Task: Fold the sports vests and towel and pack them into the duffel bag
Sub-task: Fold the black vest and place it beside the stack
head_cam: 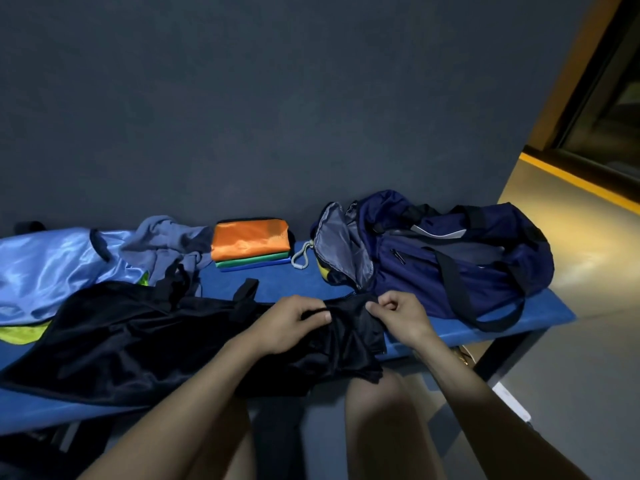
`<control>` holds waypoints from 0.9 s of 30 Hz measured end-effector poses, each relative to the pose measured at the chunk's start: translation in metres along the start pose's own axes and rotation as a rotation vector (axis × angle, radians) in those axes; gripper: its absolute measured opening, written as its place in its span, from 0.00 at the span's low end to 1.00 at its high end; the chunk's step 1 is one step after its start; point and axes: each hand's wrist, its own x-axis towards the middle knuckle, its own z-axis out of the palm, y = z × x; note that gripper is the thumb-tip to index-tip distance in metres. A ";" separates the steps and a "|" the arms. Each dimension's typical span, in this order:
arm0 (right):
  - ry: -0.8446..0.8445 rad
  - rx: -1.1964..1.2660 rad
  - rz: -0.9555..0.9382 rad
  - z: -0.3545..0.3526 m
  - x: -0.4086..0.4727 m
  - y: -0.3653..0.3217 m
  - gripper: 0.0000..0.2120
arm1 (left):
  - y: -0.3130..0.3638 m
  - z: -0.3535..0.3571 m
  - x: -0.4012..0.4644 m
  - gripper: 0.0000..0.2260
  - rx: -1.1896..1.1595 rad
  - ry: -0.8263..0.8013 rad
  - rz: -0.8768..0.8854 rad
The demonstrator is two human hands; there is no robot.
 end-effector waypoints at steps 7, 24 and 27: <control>0.133 0.046 -0.308 -0.006 -0.024 -0.013 0.07 | 0.002 -0.004 0.034 0.18 -0.081 0.040 -0.101; -0.141 -0.205 -0.520 -0.006 -0.029 0.016 0.16 | -0.020 0.009 0.002 0.18 0.465 -0.057 0.119; -0.109 -0.046 -0.441 0.002 -0.030 0.007 0.03 | -0.024 0.018 0.003 0.10 0.415 0.068 0.089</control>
